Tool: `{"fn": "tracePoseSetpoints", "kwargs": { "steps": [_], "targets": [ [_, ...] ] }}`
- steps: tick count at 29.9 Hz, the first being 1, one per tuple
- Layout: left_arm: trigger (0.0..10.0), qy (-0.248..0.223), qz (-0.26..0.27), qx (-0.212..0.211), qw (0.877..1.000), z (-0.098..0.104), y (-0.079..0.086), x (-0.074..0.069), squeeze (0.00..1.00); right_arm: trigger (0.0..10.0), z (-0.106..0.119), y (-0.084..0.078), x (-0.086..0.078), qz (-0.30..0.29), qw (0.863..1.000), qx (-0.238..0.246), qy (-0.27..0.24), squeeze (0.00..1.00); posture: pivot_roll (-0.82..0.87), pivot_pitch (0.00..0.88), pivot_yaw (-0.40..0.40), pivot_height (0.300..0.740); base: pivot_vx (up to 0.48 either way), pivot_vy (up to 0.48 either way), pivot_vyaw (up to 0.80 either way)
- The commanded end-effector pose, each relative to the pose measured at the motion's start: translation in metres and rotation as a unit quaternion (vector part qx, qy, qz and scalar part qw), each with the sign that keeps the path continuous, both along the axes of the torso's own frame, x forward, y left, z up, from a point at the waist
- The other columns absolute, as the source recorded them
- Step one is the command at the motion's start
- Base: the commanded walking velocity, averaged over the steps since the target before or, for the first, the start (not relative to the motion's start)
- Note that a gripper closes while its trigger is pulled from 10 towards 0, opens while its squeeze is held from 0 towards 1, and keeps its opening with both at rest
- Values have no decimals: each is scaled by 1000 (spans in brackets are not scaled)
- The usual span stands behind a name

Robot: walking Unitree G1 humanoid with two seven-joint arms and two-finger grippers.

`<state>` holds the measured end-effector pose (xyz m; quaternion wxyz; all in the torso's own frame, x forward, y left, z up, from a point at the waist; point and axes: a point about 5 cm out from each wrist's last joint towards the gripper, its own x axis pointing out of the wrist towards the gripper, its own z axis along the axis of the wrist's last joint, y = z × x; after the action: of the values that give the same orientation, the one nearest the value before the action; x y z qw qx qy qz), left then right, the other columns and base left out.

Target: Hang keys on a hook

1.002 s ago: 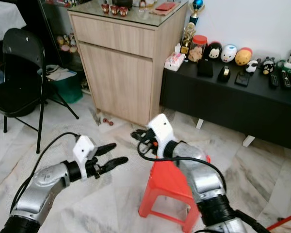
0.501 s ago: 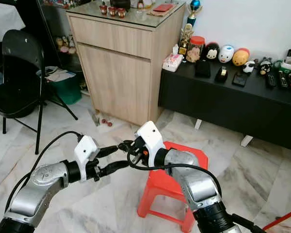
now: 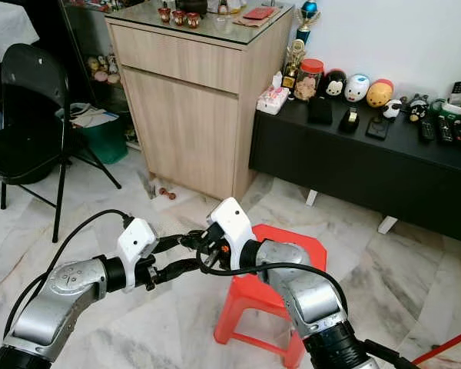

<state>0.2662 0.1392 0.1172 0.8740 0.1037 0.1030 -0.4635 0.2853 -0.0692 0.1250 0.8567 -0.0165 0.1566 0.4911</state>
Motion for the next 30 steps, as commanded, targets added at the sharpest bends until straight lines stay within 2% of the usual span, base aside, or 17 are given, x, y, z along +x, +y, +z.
{"fn": "tracePoseSetpoints", "kwargs": {
  "steps": [1, 6, 10, 22, 23, 24, 25, 26, 30],
  "targets": [
    [10000, 6, -17, 1, 1000, 1, -2, -4, 0, 10000, -1, -2, 1, -6, 1000, -7, -4, 0, 49, 0, -83, 740, 0, 0, 0],
    [10000, 1, 1, -2, 1000, -1, 2, -2, 0, 10000, 0, -1, 0, -4, 1000, 4, 4, 0, 49, 0, -83, 740, 0, 0, 0],
    [10000, 2, 15, -28, 999, 1, 0, 1, 0, 10000, 0, 0, -1, -3, 1000, 12, 9, 0, 49, 0, -83, 740, 0, 0, 0],
    [10000, -11, 35, -33, 999, 2, 1, 5, 0, 10000, 2, 1, -2, 7, 1000, 22, 14, 0, 45, 0, -86, 740, 0, 0, 0],
    [9216, -11, 35, -34, 999, 2, 1, 5, 0, 10000, 2, 1, -2, 6, 1000, 21, 14, 0, 44, 0, -87, 740, 0, 0, 0],
    [4431, -10, 35, -35, 999, 2, 1, 5, 0, 10000, 2, 0, -2, 6, 1000, 21, 14, 0, 44, 0, -87, 740, 0, 0, 0],
    [353, -7, 34, -40, 999, 2, 1, 4, 0, 10000, 1, 0, -2, 5, 1000, 19, 14, 0, 43, 0, -87, 740, 0, 0, 0],
    [0, -7, 33, -43, 998, 2, 0, 4, 0, 10000, 1, -1, -1, 5, 1000, 17, 13, 0, 43, 0, -88, 740, 0, 0, 0],
    [0, -10, 31, -46, 998, 3, 0, 4, 0, 10000, 1, -1, -1, 6, 1000, 16, 13, 0, 43, 0, -88, 740, 0, 0, 0]
  ]
}}
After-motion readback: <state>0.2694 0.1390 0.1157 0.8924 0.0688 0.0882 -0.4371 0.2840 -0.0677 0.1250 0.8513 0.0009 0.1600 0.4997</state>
